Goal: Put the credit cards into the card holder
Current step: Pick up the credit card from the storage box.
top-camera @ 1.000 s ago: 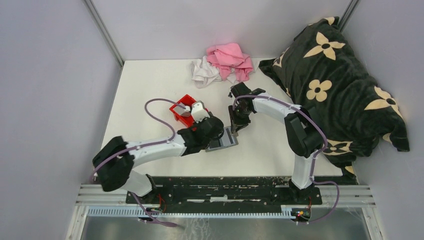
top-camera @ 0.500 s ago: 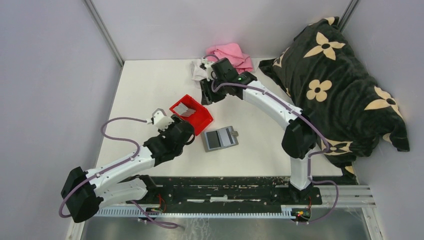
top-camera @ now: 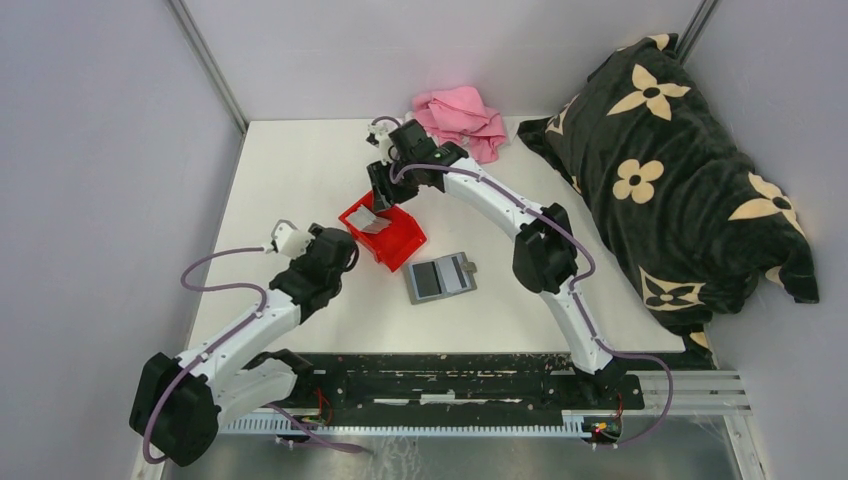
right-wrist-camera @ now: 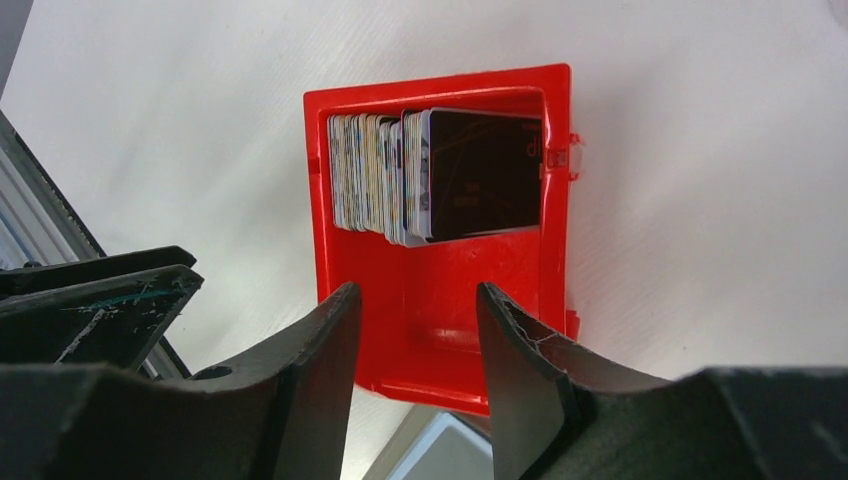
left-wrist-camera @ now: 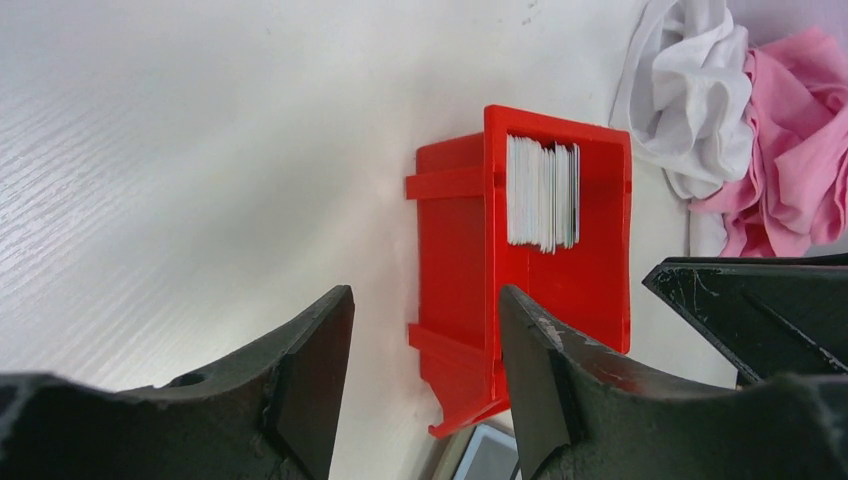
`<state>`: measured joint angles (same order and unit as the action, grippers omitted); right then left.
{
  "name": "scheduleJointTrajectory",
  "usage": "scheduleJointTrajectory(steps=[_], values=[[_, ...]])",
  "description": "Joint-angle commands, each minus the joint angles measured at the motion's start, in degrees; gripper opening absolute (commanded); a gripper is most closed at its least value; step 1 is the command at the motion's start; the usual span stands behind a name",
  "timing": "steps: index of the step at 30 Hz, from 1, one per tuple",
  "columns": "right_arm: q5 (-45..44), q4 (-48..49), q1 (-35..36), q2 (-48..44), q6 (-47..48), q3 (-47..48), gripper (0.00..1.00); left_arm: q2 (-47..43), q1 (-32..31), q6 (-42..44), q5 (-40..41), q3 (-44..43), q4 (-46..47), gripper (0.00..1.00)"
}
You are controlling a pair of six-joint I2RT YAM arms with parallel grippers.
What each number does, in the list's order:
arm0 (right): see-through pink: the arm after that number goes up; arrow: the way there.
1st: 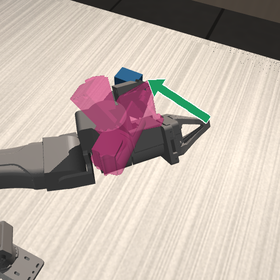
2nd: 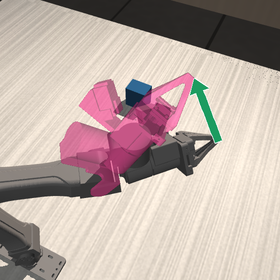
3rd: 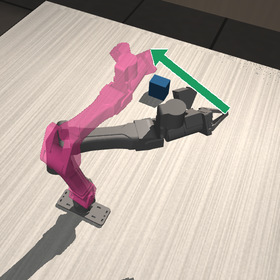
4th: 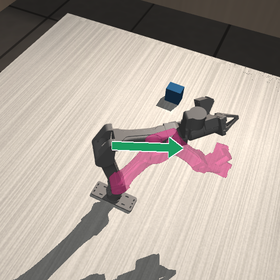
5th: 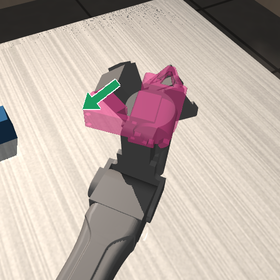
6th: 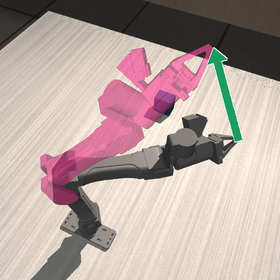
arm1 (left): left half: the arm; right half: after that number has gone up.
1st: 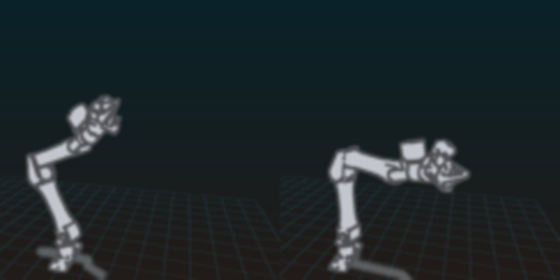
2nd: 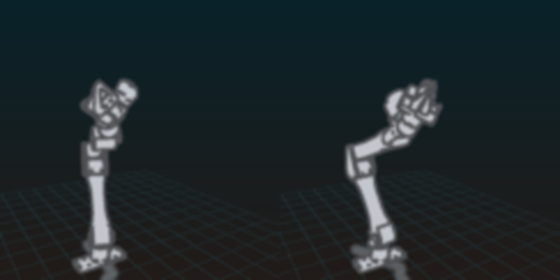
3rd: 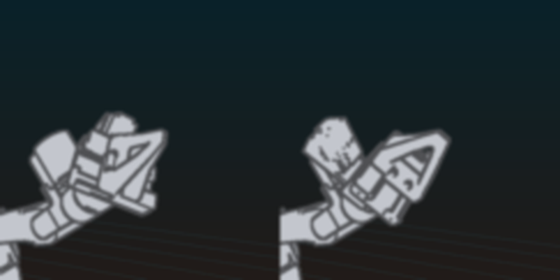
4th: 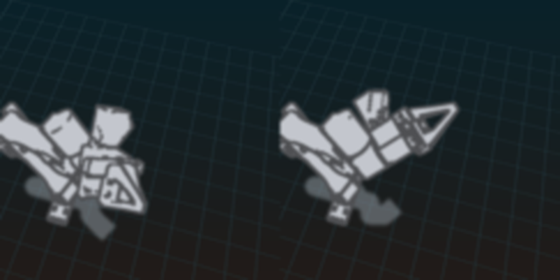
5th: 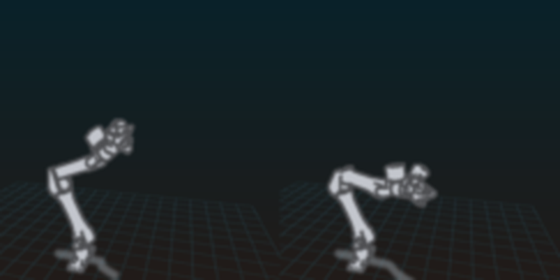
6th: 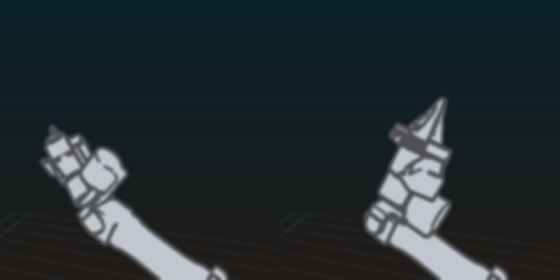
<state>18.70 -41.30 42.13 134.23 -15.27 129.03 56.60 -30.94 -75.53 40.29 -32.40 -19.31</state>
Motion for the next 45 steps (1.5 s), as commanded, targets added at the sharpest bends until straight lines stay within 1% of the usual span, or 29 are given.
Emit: scheduleJointTrajectory(steps=[1, 5, 11, 17, 25, 32, 38, 45], values=[[1.76, 3.40, 0.29, 1.67, 0.60, 5.44, 0.54, 2.63, 2.82, 1.72, -3.05, 0.42, 5.60, 0.63], [2.24, 3.10, 0.41, 4.09, 1.53, 8.30, 0.55, 6.09, 4.42, 0.81, -4.72, -0.08, 7.76, 0.63], [3.36, 4.66, 0.41, 6.37, 1.48, 9.21, 0.57, 11.31, 6.34, 0.37, -5.85, -2.60, 8.70, 0.63], [4.71, 6.36, 0.38, 9.10, 1.23, 11.40, 0.58, 13.32, 8.71, -1.20, -7.07, -1.72, 11.11, 0.64], [5.91, 8.34, 0.37, 12.47, -0.18, 13.23, 0.60, 16.70, 11.75, 0.22, -10.77, -2.53, 12.89, 0.64], [5.91, 7.81, 0.41, 14.73, -0.22, 12.81, 0.60, 21.09, 14.27, 1.37, -14.48, -3.60, 15.87, 0.64], [6.02, 6.19, 0.43, 14.83, 0.16, 10.64, 0.57, 26.62, 14.94, 4.81, -18.18, -7.23, 16.70, 0.65], [5.24, 5.71, 0.50, 13.16, 0.41, 7.19, 0.53, 28.25, 15.29, 5.47, -20.00, -8.12, 18.25, 0.65]])
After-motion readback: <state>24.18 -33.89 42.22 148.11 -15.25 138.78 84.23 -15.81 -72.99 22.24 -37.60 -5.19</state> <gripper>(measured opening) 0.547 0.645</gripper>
